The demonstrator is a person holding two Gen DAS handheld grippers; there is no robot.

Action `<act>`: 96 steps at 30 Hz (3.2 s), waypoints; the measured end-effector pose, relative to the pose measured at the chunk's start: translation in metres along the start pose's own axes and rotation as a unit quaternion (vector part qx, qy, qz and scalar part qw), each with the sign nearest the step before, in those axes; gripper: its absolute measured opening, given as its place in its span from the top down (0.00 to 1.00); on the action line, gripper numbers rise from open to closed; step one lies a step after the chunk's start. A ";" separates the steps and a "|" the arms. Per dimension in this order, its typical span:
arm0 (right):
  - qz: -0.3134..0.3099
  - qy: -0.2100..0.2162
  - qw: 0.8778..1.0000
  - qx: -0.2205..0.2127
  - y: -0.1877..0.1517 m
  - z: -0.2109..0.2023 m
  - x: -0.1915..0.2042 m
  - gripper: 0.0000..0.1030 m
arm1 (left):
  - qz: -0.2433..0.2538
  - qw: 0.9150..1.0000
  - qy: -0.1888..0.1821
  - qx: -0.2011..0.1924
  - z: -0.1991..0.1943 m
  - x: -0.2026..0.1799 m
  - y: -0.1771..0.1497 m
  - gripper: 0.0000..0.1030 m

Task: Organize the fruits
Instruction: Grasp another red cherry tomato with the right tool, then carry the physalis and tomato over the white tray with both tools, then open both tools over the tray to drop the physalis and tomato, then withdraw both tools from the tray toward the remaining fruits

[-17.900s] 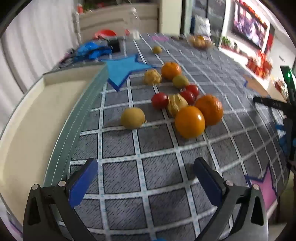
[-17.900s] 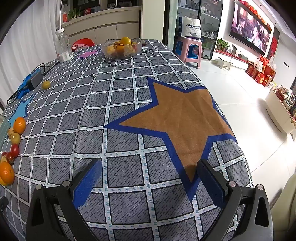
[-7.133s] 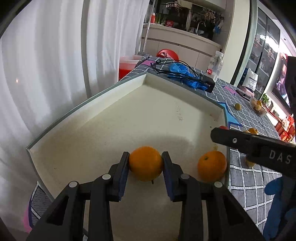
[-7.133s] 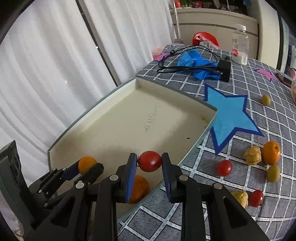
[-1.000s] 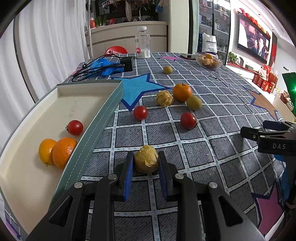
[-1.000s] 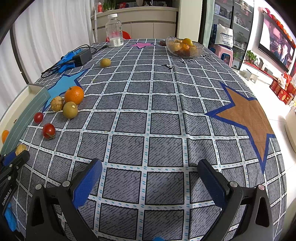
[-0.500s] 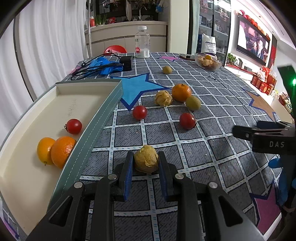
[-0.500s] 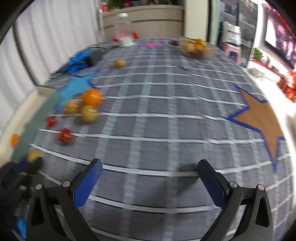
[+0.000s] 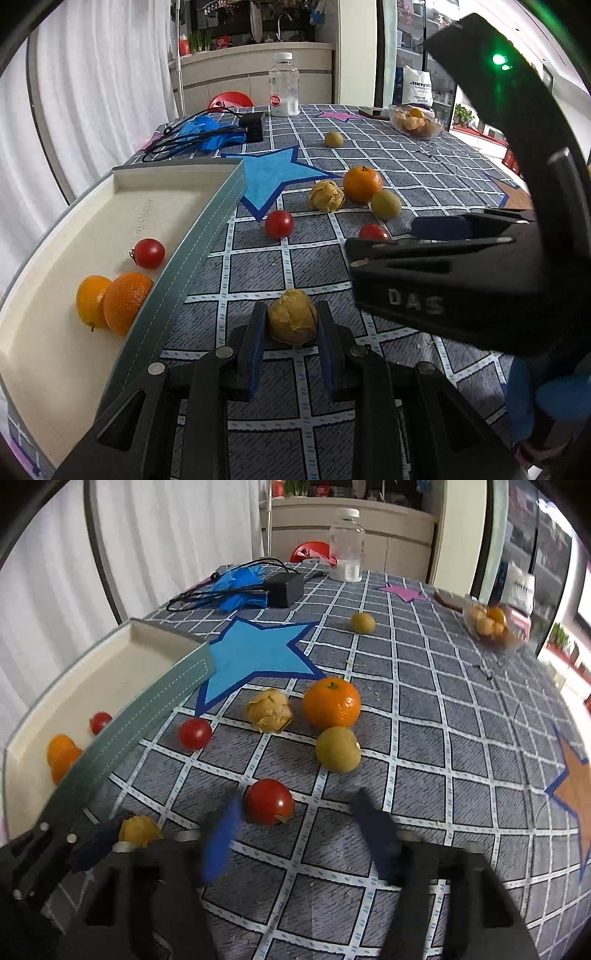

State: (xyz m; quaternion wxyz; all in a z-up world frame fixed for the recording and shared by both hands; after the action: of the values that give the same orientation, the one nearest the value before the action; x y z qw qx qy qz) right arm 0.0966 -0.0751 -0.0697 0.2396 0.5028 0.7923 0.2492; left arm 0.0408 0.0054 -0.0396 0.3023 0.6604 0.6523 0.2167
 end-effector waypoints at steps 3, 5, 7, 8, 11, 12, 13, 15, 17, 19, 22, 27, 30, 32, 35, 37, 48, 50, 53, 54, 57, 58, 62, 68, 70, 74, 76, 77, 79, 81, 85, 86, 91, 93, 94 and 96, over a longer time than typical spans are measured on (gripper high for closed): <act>0.006 0.014 1.000 -0.002 -0.001 -0.005 -0.002 0.78 | -0.001 1.000 -0.001 0.000 0.000 -0.001 0.000 0.72; 0.015 0.019 1.000 -0.008 -0.001 -0.010 -0.006 0.78 | -0.001 1.000 -0.002 0.000 0.000 0.000 0.000 0.72; 0.021 0.031 0.999 -0.010 -0.002 -0.016 -0.011 0.78 | -0.001 1.000 -0.005 -0.001 -0.001 0.000 0.000 0.73; 0.026 0.032 0.999 -0.010 -0.005 -0.019 -0.016 0.78 | 0.000 1.000 -0.007 0.000 -0.001 0.000 0.000 0.73; 0.034 0.040 0.999 -0.005 -0.003 -0.021 -0.019 0.78 | 0.000 1.000 -0.017 -0.004 -0.004 -0.001 0.000 0.73; 0.039 0.044 0.998 -0.003 -0.004 -0.022 -0.021 0.78 | -0.002 1.000 -0.020 -0.007 -0.005 0.000 0.001 0.73; 0.044 0.048 0.998 -0.001 -0.005 -0.024 -0.023 0.78 | -0.006 1.000 -0.023 -0.009 -0.007 0.001 0.001 0.73; 0.051 0.055 0.997 0.001 -0.006 -0.027 -0.026 0.78 | -0.014 0.999 -0.028 -0.012 -0.009 0.003 0.000 0.73; 0.052 0.057 0.997 0.000 -0.006 -0.031 -0.027 0.78 | -0.023 0.999 -0.035 -0.013 -0.014 0.006 0.000 0.73; 0.049 0.056 0.997 -0.005 -0.004 -0.036 -0.025 0.78 | -0.031 0.999 -0.037 -0.020 -0.023 0.011 0.000 0.73; 0.048 0.066 0.997 -0.007 0.002 -0.041 -0.018 0.78 | -0.037 0.998 -0.033 -0.045 -0.044 0.021 0.006 0.73; 0.035 0.084 0.996 -0.013 0.013 -0.045 0.007 0.78 | -0.054 0.995 -0.004 -0.078 -0.075 0.056 0.017 0.73; 0.021 0.096 0.995 -0.012 0.020 -0.045 0.028 0.78 | -0.067 0.993 0.034 -0.090 -0.083 0.085 0.018 0.73; 0.013 0.102 0.995 -0.011 0.024 -0.043 0.041 0.78 | -0.079 0.992 0.045 -0.089 -0.084 0.100 0.017 0.73; 0.000 0.112 0.994 -0.010 0.033 -0.042 0.062 0.78 | -0.102 0.989 0.059 -0.086 -0.084 0.128 0.012 0.73; -0.006 0.118 0.993 -0.010 0.037 -0.041 0.073 0.78 | -0.111 0.988 0.066 -0.083 -0.083 0.139 0.008 0.73; -0.036 0.136 0.990 -0.020 0.065 -0.030 0.130 0.78 | -0.149 0.985 0.067 -0.060 -0.058 0.170 -0.007 0.73; -0.043 0.134 0.990 -0.019 0.067 -0.027 0.139 0.78 | -0.151 0.985 0.065 -0.057 -0.055 0.171 -0.007 0.73; -0.047 0.131 0.990 -0.018 0.069 -0.021 0.145 0.78 | -0.149 0.985 0.063 -0.054 -0.051 0.171 -0.008 0.73; -0.047 0.131 0.990 -0.017 0.070 -0.020 0.146 0.78 | -0.148 0.985 0.063 -0.056 -0.051 0.170 -0.007 0.73; -0.050 0.139 0.989 -0.005 0.070 -0.014 0.150 0.77 | -0.146 0.986 0.064 -0.056 -0.052 0.169 -0.007 0.72; -0.049 0.141 0.989 -0.002 0.069 -0.013 0.150 0.77 | -0.146 0.986 0.064 -0.056 -0.052 0.169 -0.007 0.70; -0.040 0.146 0.988 0.012 0.069 -0.011 0.148 0.76 | -0.144 0.985 0.078 -0.056 -0.054 0.168 -0.007 0.49; -0.021 0.149 0.988 -0.027 0.074 -0.033 0.134 0.00 | -0.134 0.986 0.076 -0.069 -0.062 0.163 -0.004 0.18; -0.024 0.141 0.989 -0.033 0.075 -0.041 0.128 0.00 | -0.131 0.985 0.087 -0.064 -0.063 0.162 -0.004 0.18; -0.012 0.136 0.990 -0.025 0.066 -0.046 0.100 0.00 | -0.134 0.985 0.090 -0.065 -0.072 0.157 -0.005 0.18; -0.001 0.124 0.992 -0.015 0.057 -0.042 0.079 0.00 | -0.132 0.985 0.088 -0.069 -0.078 0.152 -0.003 0.18; 0.007 0.111 0.994 -0.006 0.051 -0.037 0.066 0.00 | -0.126 0.986 0.087 -0.070 -0.081 0.147 -0.001 0.18; 0.026 0.085 0.996 0.015 0.039 -0.028 0.040 0.00 | -0.115 0.987 0.083 -0.071 -0.084 0.137 0.003 0.18; 0.053 0.057 0.996 0.037 0.023 -0.018 0.004 0.00 | -0.096 0.990 0.073 -0.067 -0.085 0.119 0.009 0.18; 0.093 -0.021 0.994 0.058 -0.003 -0.004 -0.064 0.00 | -0.059 0.996 0.038 -0.047 -0.075 0.078 0.016 0.18; 0.097 -0.039 0.993 0.062 -0.010 -0.002 -0.078 0.00 | -0.051 0.997 0.030 -0.041 -0.072 0.069 0.018 0.18; 0.117 -0.076 0.987 0.080 -0.036 0.009 -0.129 0.00 | -0.014 1.000 0.001 0.000 -0.043 0.021 0.025 0.18; 0.113 -0.087 0.988 0.058 -0.041 0.007 -0.137 0.00 | -0.002 1.000 -0.003 0.014 -0.030 0.007 0.030 0.18; 0.112 -0.087 0.989 0.047 -0.042 0.005 -0.138 0.00 | 0.003 1.000 -0.002 0.018 -0.026 0.002 0.033 0.18; 0.110 -0.086 0.989 0.040 -0.042 0.005 -0.135 0.00 | 0.019 0.999 0.006 0.025 -0.014 -0.008 0.042 0.18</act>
State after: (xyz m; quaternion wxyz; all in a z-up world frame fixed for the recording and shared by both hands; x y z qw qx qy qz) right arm 0.1226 -0.2140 -0.0829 0.2574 0.6157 0.7179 0.1982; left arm 0.0612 0.0006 0.0002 0.2776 0.6786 0.6468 0.2102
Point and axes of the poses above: each gripper's, at about its wrist camera, not at the fingertips, and z roughly the way its jaws point, x to its left, y to its top, the point moved 6 cm from there along z, roughly the way its jaws point, and after that the axes turned 11 degrees about -y, right-handed, at the moved point
